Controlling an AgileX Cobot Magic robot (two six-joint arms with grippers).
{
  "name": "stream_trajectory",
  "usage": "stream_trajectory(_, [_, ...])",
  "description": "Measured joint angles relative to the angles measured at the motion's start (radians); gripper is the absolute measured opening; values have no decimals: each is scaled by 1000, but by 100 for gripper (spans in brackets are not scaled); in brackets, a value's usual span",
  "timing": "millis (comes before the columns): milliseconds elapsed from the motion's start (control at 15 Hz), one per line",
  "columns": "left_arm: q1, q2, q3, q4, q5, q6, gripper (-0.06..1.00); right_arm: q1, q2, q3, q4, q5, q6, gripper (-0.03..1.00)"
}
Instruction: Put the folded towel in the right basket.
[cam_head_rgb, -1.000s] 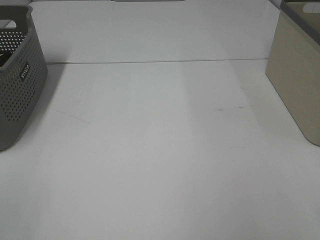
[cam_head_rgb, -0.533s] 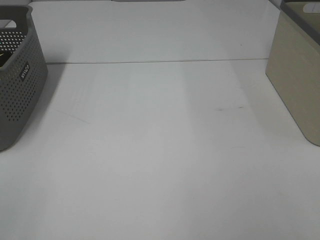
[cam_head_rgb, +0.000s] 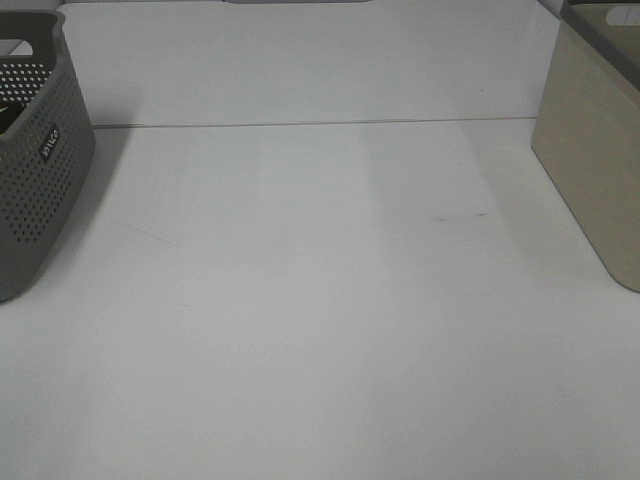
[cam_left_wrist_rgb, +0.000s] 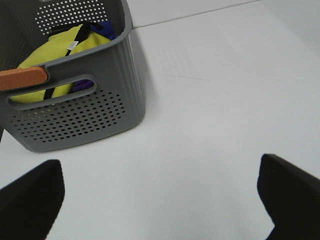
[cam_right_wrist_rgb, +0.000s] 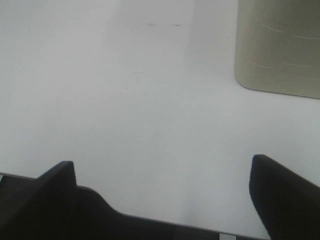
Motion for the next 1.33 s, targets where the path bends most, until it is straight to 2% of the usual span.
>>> stream_trajectory(200, [0,0,0,0,0,0,99,-95,-10,0,0,0,0,87])
stream_trajectory(333, [0,0,0,0,0,0,99,-133,-95,0,0,-2,0,87])
stream_trajectory(533, [0,0,0,0,0,0,99,-133,-165,0,1,-2,0,87])
stream_trajectory(1333, [0,0,0,0,0,0,99,-133,-166,0,1,-2,0,87])
